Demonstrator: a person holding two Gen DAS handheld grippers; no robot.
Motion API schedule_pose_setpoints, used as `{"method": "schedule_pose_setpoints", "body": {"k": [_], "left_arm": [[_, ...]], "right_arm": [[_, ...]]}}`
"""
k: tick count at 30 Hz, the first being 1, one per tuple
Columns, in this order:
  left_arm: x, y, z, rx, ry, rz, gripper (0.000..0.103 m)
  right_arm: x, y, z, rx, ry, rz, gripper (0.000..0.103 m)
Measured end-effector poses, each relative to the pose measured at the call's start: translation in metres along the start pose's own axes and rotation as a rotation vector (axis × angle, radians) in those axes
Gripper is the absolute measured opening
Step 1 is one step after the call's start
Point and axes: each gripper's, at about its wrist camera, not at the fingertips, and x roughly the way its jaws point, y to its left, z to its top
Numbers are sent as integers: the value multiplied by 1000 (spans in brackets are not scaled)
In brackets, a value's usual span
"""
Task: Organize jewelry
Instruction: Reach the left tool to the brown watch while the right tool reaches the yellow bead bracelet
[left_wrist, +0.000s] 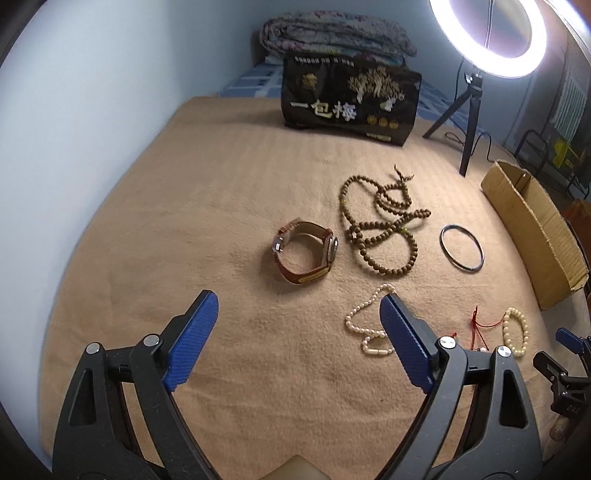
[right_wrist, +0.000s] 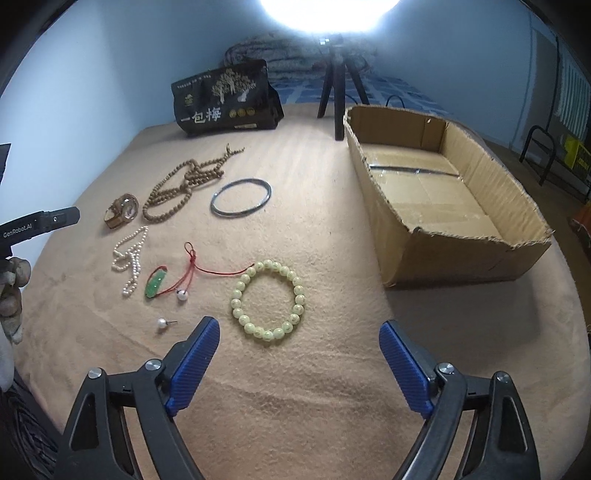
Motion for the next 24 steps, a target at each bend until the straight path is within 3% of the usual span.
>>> {"method": "schedule_pose_setpoints", "body": {"k": [13, 24], "left_arm": [[66, 7, 13, -62, 95, 32, 92], [93, 6, 24, -83, 106, 40, 92]], "right_arm": [[24, 5, 1, -7, 46, 13, 90], [37, 10, 8, -26, 47, 8, 88]]}}
